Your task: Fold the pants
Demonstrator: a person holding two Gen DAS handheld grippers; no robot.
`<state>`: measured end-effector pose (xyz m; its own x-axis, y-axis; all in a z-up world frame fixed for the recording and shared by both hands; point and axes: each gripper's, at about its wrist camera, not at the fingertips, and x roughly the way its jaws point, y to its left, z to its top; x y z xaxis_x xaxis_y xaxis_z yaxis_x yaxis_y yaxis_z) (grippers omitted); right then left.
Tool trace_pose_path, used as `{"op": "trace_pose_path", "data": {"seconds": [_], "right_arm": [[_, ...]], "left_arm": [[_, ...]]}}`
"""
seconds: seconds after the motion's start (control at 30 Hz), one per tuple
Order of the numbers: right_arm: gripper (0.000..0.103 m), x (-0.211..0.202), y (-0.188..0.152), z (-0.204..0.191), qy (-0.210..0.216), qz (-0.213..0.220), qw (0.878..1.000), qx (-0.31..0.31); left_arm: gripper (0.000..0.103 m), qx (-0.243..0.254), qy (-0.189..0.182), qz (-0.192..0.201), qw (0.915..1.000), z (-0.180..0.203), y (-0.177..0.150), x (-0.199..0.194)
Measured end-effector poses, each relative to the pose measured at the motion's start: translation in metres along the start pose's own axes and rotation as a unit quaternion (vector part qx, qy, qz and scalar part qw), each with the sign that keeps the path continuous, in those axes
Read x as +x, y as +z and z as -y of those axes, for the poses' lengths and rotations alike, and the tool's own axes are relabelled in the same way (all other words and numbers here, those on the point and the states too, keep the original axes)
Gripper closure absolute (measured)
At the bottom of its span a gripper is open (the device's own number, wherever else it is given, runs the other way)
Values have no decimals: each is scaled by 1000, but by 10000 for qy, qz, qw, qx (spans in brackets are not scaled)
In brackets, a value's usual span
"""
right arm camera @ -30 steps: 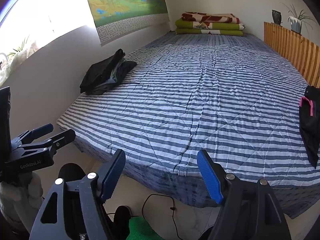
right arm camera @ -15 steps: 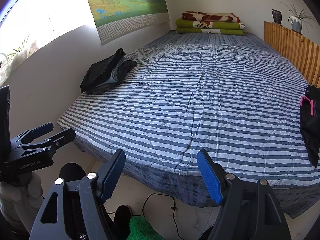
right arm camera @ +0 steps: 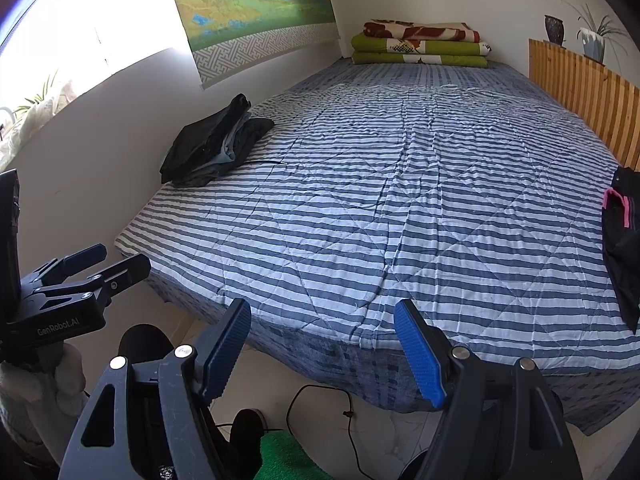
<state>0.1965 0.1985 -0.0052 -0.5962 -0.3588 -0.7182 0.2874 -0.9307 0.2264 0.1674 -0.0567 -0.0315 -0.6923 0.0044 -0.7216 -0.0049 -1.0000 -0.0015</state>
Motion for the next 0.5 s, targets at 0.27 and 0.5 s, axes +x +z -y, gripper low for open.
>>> {"op": "trace_pose_path", "data": {"seconds": [0.27,0.5], "right_arm": [[33,1,-2,3,11,-34,10000,36],[33,6,-1,9,-4,-94,9999,109]], "left_arm": [[1,25,-47,2,10000,1,-1,1],[1,-79,-88,-182,9998,1,0,15]]}}
